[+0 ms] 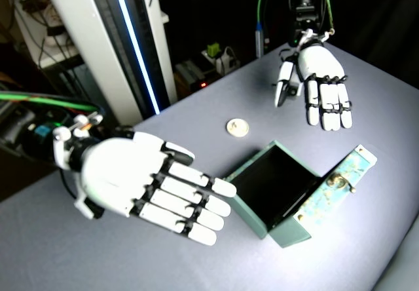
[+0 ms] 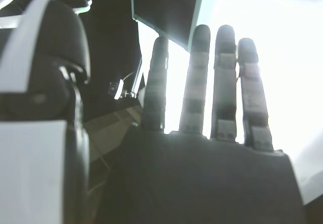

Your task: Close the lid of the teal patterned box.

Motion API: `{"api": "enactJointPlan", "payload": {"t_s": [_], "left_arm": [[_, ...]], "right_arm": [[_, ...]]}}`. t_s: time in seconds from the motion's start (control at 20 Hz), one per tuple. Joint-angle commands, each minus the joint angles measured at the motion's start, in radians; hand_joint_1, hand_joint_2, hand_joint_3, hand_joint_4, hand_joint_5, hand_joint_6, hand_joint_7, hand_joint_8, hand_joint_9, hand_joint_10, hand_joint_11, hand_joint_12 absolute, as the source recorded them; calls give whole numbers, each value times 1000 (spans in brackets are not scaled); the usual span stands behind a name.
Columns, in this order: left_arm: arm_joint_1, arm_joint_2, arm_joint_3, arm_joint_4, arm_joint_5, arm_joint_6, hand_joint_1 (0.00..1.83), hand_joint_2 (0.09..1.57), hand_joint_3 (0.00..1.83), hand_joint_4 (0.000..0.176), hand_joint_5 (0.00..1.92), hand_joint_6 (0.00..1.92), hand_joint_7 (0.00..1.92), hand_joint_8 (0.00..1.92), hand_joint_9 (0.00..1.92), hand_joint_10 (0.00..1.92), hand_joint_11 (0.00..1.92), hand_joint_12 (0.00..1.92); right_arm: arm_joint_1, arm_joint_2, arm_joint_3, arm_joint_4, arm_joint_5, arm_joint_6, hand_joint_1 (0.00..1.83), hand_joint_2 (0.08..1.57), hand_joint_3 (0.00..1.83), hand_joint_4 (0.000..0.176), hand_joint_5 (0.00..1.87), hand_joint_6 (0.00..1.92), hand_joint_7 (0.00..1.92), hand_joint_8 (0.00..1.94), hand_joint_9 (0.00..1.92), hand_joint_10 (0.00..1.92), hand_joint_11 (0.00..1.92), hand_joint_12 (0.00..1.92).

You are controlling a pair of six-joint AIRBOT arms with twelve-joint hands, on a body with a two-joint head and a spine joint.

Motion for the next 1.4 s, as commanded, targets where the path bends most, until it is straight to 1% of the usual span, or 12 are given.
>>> {"api": "enactJointPlan", "payload": {"t_s": [0.0,0.15,0.4,0.45,0.6,0.75,0.9,1.05,1.1,1.15,1.2,1.35], "left_arm": [[-3,10,-2,-6,-126,-6,327,1290,21,74,8,0,0,0,0,0,0,0],[-3,10,-4,-5,-127,-6,262,1290,12,106,0,0,0,0,0,0,0,0],[-21,-4,6,3,-101,-7,302,1290,5,95,0,0,0,0,0,0,0,0],[-25,-7,9,6,-95,-7,304,1292,5,81,0,0,0,0,0,0,0,0],[-35,-22,21,18,-79,-20,268,1309,10,32,2,1,0,0,0,0,0,0],[-45,-39,33,32,-65,-31,291,1329,15,52,0,0,0,0,0,0,0,0],[-68,-67,52,60,-47,-51,237,1337,10,16,0,0,0,0,0,0,1,0],[-92,-98,77,92,-26,-74,195,1317,0,96,0,0,0,0,0,0,1,0],[-101,-108,85,101,-18,-81,199,1312,0,112,0,0,0,0,0,0,0,0],[-110,-119,94,113,-11,-90,185,1303,0,109,0,0,0,0,0,0,0,0],[-118,-130,103,124,-5,-99,196,1302,0,84,0,0,0,0,0,0,0,0],[-130,-147,115,141,5,-111,158,1301,0,49,0,0,0,0,0,0,0,0]], "right_arm": [[14,12,-3,-7,125,-1,369,1392,17,0,1,0,0,0,0,0,0,0],[14,13,-1,-7,125,-1,319,1394,10,0,0,0,0,0,0,0,0,0],[76,-9,33,2,129,-1,309,1435,11,0,4,1,0,0,0,0,19,18],[100,-21,48,3,128,-1,205,1424,0,0,14,0,0,0,0,0,3,272],[164,-57,87,6,111,-1,211,1442,1,0,0,0,0,0,0,0,0,8],[241,-108,150,7,33,-1,231,1443,0,0,0,0,0,0,0,0,0,417],[318,-162,217,8,-50,-2,172,1411,0,0,0,0,0,0,0,0,0,54],[366,-216,281,28,-117,-2,160,1395,0,0,0,0,0,0,0,0,32,19],[373,-230,299,37,-129,-2,180,1377,17,0,0,0,0,0,0,0,6,271],[382,-245,317,42,-143,-2,207,1379,2,0,0,0,0,0,0,0,0,512],[395,-261,335,43,-164,-2,189,1359,3,0,0,0,0,0,0,0,0,104],[419,-282,366,42,-209,-9,79,1348,2,0,0,0,0,0,0,0,14,8]]}}
